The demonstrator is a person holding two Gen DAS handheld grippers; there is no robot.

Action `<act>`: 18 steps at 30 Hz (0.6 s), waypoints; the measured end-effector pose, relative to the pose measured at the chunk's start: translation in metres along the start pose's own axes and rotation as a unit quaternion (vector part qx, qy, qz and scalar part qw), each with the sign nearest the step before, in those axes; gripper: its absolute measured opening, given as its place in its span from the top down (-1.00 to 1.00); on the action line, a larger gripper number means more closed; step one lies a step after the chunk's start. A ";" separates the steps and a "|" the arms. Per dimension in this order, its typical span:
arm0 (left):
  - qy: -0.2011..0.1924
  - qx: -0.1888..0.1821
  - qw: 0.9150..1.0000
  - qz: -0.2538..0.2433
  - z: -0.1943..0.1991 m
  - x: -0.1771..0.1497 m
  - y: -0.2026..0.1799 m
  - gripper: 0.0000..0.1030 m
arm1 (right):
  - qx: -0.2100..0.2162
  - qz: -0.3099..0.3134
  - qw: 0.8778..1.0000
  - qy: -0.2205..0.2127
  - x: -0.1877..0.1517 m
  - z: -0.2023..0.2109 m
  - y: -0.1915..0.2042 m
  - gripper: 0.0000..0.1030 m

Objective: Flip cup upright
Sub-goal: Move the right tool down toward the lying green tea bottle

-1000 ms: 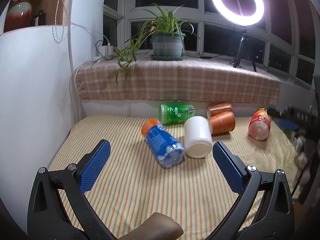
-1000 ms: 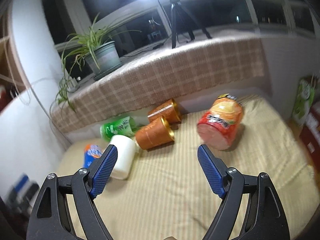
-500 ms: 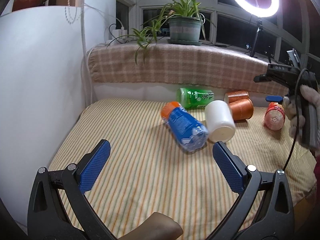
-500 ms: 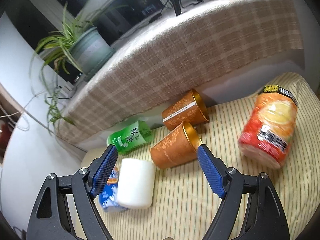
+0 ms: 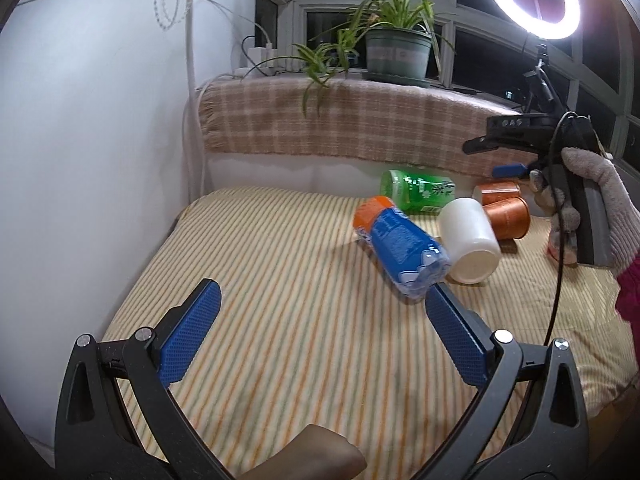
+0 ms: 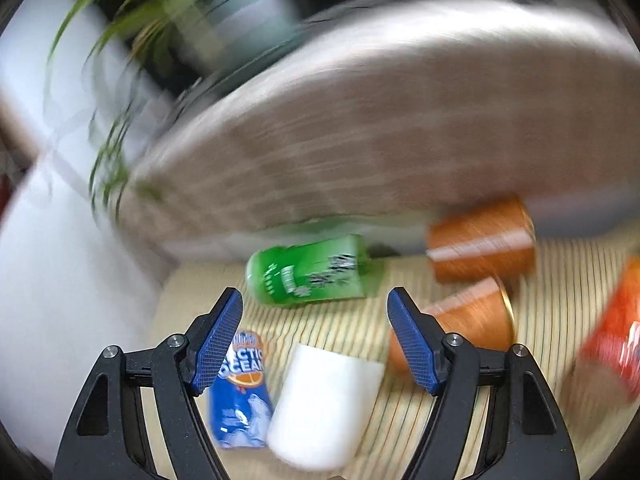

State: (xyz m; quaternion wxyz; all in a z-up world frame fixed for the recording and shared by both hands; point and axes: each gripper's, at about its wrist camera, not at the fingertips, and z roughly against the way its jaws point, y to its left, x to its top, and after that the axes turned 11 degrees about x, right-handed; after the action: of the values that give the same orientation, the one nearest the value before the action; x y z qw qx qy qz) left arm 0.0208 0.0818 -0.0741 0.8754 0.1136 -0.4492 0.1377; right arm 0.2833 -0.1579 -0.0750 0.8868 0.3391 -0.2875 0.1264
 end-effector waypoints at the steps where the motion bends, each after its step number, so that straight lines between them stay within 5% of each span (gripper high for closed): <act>1: 0.001 0.002 1.000 0.003 -0.001 0.000 0.004 -1.00 | -0.008 0.047 0.999 0.020 0.003 -0.010 0.013 -0.45; 4: 0.001 0.010 1.000 0.009 -0.002 -0.001 0.013 -1.00 | -0.037 0.149 0.986 0.071 0.005 -0.034 0.037 -0.45; 8: 0.004 0.020 1.000 0.019 -0.006 -0.002 0.027 -1.00 | -0.065 0.287 0.943 0.155 -0.002 -0.071 0.064 -0.45; 13: 0.013 0.029 0.999 0.033 -0.011 -0.001 0.044 -1.00 | -0.092 0.393 0.889 0.218 -0.014 -0.108 0.074 -0.45; 18: 0.013 0.045 0.998 0.047 -0.014 0.000 0.058 -1.00 | -0.119 0.444 0.853 0.248 -0.015 -0.140 0.076 -0.41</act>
State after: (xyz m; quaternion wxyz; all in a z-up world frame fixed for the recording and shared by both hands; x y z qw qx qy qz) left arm 0.0112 0.1402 -0.0777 0.8677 0.1298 -0.4358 0.2007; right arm 0.2989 -0.0078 -0.1282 0.8119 0.0246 -0.1913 0.5511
